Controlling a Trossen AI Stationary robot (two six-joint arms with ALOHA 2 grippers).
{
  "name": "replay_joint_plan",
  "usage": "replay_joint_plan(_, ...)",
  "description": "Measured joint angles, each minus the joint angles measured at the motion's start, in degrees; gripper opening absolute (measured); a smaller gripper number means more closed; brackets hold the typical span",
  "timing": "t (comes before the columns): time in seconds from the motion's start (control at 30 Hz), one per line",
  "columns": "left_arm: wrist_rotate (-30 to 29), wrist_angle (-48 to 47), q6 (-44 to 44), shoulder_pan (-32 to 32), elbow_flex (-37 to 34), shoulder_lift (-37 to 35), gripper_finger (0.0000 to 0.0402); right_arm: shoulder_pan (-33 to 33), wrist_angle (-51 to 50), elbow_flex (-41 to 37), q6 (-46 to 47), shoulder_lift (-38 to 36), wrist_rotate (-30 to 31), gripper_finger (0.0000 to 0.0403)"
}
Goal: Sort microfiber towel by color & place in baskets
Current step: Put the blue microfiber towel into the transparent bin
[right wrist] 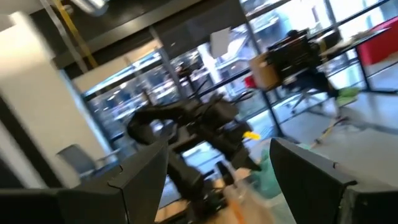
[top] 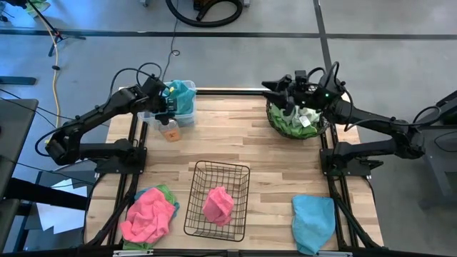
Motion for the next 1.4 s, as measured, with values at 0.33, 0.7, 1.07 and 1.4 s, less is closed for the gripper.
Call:
replay_joint_plan(0.33, 1.0, -2.4, 4.2, 0.0, 0.0, -0.6, 0.0062, 0.0, -0.2, 0.0, 1.1, -0.4, -2.7, 0.0277)
replay_joint_plan(0.7, -1.2, -1.7, 2.6, 0.0, 0.0, -7.2, 0.0132, 0.0, 0.0, 0.0, 2.4, -1.1, -2.8, 0.0277)
replay_joint_plan(1.07, 2.3, 1.9, 0.9, 0.1, 0.0, -15.3, 0.0172, 0.0, 1.2, 0.0, 2.2, -1.1, -2.8, 0.0277)
replay_joint_plan(1.4, 5.4, 5.4, -0.6, 0.0, 4.2, -17.9, 0.0173, 0.0, 7.9, 0.0, 5.2, -1.1, -5.8, 0.0277)
